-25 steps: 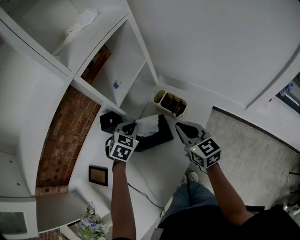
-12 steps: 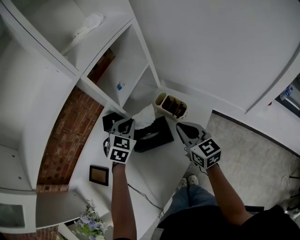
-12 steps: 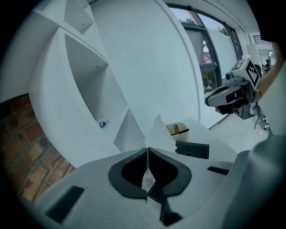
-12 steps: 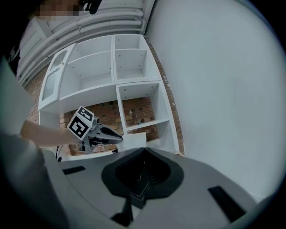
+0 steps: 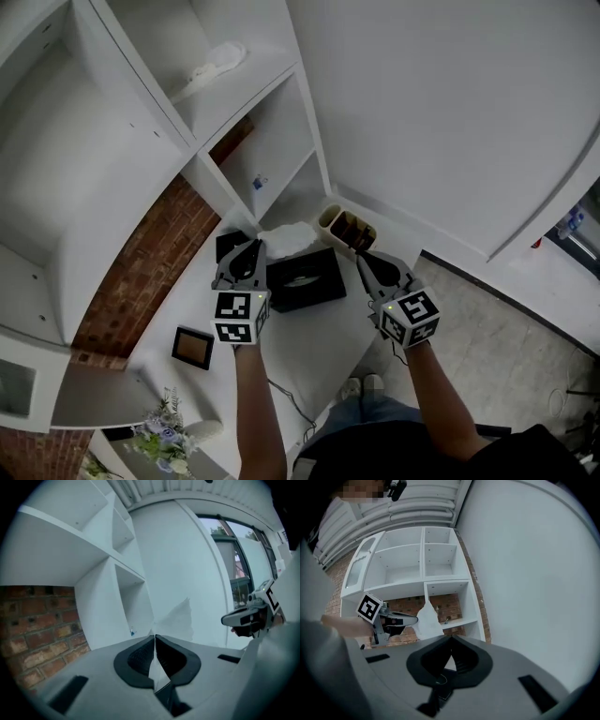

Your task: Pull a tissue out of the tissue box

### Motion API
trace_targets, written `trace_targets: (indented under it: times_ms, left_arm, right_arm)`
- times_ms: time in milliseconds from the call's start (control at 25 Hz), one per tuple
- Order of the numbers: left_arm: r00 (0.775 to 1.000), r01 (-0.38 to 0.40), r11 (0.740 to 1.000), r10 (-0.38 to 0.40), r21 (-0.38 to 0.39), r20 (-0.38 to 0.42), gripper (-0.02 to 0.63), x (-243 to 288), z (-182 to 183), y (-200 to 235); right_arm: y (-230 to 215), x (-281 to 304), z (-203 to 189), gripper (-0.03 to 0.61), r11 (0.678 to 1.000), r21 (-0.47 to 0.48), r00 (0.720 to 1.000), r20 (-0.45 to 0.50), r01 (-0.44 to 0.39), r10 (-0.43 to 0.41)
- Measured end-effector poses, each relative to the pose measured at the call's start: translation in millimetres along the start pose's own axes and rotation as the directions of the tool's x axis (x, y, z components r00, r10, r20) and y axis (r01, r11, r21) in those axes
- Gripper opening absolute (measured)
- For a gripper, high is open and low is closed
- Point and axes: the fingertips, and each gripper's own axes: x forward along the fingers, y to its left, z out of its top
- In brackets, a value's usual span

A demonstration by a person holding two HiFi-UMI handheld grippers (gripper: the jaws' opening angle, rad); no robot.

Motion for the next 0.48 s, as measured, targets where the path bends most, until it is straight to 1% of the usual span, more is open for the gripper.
trace_targets:
  times_ms: [120,280,360,480]
  left_arm:
    - [0.995,-0.060,0.994,0.067,-0.094,0.074,0.015,-18.3,11.6,3.3]
    - [0.981,-0.114,0.975,0.141,-0.192,0.133,0.015,-40.7,13.0,0.4]
    - [0.975,-0.130,0.962,0.169,-0.240,0.148,0.015,-50.2,7.0,-2.5]
    - [0.973,-0.139,0.954,0.181,-0.267,0.141,0.015,-57.0,-6.2,-8.4]
  right_arm:
    - [5.4,-2.8,10.3,-0.003,1.000,-0.013,1.000,0.025,-0.004,0.004]
    - [11.2,-6.1,20.2,-0.002,0.999,-0.034,0.999,0.051,0.003,-0.001]
    - [13.1,-7.5,23.1,-0.003,0.999,-0.044,0.998,0.061,0.011,-0.009]
    - [15.1,-9.2,25.2,-0.002,0.998,-0.055,0.997,0.069,0.020,-0.016]
